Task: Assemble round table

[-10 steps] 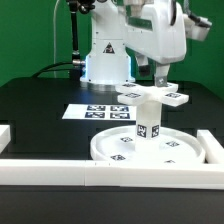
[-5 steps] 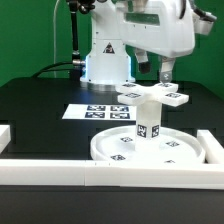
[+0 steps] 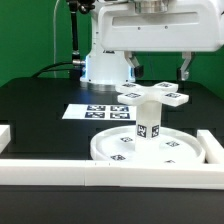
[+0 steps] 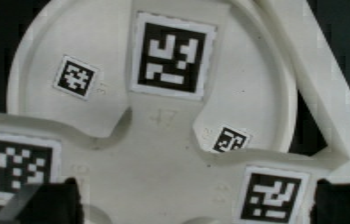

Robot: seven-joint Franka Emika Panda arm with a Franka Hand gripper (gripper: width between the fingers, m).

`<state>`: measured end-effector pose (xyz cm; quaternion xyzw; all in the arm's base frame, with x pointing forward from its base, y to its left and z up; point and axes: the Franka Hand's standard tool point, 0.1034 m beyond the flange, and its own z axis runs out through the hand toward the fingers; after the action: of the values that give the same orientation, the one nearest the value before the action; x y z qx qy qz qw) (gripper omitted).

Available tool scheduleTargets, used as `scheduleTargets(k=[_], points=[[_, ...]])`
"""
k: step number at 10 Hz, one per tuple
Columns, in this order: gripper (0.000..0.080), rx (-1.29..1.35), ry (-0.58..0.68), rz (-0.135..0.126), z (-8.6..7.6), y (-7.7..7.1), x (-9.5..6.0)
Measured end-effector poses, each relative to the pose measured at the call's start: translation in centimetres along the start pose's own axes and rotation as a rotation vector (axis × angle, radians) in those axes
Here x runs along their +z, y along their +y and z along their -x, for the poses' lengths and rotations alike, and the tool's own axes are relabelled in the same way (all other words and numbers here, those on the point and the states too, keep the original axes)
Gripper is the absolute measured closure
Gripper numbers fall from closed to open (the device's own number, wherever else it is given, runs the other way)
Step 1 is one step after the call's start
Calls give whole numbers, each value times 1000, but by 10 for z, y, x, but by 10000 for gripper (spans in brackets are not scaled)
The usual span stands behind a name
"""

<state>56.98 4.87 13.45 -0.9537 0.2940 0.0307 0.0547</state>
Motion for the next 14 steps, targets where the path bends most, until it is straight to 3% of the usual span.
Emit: scheduleTargets(k=[3,6,10,13,14], points=[[151,-250,-1,2,-1,1,0],[151,-714,-11,11,-1,-1,-4],[151,-1002,-11,15,-3,2,-4],[151,-1303,3,45,-6,0,-5],[151,-1453,3,68,-6,-2,-5]])
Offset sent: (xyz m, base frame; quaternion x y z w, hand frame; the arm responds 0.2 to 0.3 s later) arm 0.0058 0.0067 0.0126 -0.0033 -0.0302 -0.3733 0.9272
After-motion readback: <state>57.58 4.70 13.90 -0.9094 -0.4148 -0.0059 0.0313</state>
